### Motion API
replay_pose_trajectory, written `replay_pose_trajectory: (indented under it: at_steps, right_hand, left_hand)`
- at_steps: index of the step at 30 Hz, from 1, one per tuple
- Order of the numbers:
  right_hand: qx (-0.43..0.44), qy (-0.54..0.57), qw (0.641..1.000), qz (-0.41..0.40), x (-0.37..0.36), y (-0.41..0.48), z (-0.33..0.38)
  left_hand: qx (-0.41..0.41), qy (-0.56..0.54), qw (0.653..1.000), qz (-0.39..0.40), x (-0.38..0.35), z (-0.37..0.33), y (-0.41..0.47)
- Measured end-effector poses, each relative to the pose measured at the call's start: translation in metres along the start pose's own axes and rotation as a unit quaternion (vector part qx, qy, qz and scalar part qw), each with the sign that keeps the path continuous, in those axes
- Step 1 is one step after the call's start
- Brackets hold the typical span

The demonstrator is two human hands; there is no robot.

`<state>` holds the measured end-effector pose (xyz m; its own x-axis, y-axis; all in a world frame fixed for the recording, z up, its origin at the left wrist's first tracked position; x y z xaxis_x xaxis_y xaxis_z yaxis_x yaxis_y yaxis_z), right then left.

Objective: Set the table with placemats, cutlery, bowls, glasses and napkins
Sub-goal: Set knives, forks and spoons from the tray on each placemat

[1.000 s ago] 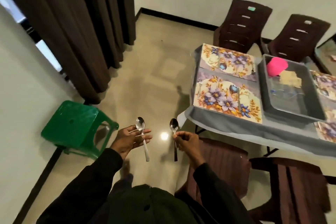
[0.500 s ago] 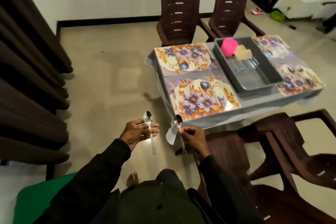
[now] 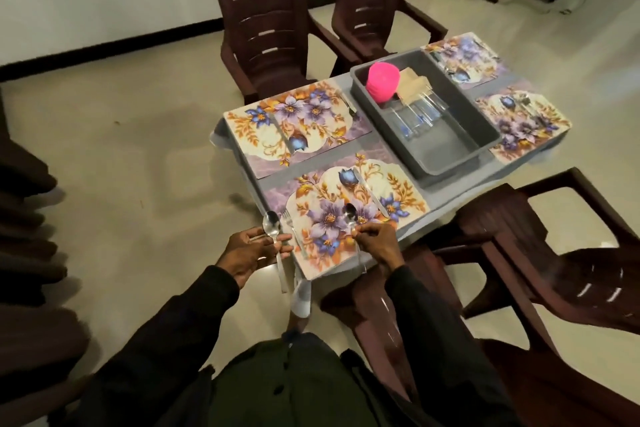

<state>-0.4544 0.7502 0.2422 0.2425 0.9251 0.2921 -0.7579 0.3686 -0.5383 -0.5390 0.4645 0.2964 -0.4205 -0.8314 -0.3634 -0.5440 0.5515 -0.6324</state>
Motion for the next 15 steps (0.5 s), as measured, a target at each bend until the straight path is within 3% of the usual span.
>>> replay_pose_trajectory:
  at_steps: [8,15]
  right_hand:
    - [-0.064,-0.055,0.991,-0.099,0.082,0.105,-0.001]
    - [-0.109,-0.088,0.984,-0.114,0.104,0.17,-0.008]
  left_hand:
    - [0.021,0.011,1.0,0.007,-0.026,-0.033,0.077]
    - [0.032,-0.012,0.999,-0.031,-0.018,-0.046,0.106]
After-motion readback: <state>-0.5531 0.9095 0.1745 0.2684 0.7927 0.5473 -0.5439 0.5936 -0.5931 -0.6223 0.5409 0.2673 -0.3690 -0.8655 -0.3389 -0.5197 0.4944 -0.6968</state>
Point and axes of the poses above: each hand's wrist, its own y-axis towards the middle knuckle, its own x-axis out of the back of the hand, z = x × y, the point moved 4 cm from there along y, towards the middle knuckle, and after that the axes turned 11 degrees about z, right-handed, at the moved point
